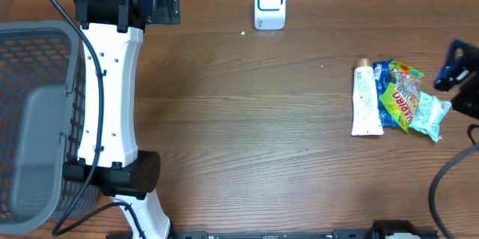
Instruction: Scan the item barcode
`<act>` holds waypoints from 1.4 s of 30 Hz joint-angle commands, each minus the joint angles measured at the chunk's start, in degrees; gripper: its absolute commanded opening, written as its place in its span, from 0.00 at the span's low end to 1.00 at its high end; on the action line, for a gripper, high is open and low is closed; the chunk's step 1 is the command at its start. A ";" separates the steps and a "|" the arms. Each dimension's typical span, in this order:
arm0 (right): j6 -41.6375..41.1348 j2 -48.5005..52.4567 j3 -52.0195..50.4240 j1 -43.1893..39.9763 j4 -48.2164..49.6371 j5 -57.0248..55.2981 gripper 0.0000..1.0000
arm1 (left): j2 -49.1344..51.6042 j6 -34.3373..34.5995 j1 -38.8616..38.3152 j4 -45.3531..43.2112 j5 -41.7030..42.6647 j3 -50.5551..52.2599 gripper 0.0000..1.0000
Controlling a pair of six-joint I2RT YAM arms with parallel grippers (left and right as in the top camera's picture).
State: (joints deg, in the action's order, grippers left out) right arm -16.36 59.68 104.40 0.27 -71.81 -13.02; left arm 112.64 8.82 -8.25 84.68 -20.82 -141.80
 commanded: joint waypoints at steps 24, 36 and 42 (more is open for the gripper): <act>6.78 -55.98 -97.02 -1.73 62.58 18.25 1.00 | -0.24 0.59 -0.39 -0.02 -0.28 -0.76 1.00; 5.92 -59.54 -102.53 -1.03 64.59 19.15 1.00 | -0.24 0.59 -0.39 -0.02 -0.28 -0.76 1.00; 5.92 -59.52 -102.53 -1.03 64.54 19.15 1.00 | -0.24 0.59 -0.39 -0.02 -0.28 -0.76 1.00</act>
State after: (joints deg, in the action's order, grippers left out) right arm -10.31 0.89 2.24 -1.04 -7.68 5.76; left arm 112.64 8.82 -8.25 84.68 -20.82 -141.80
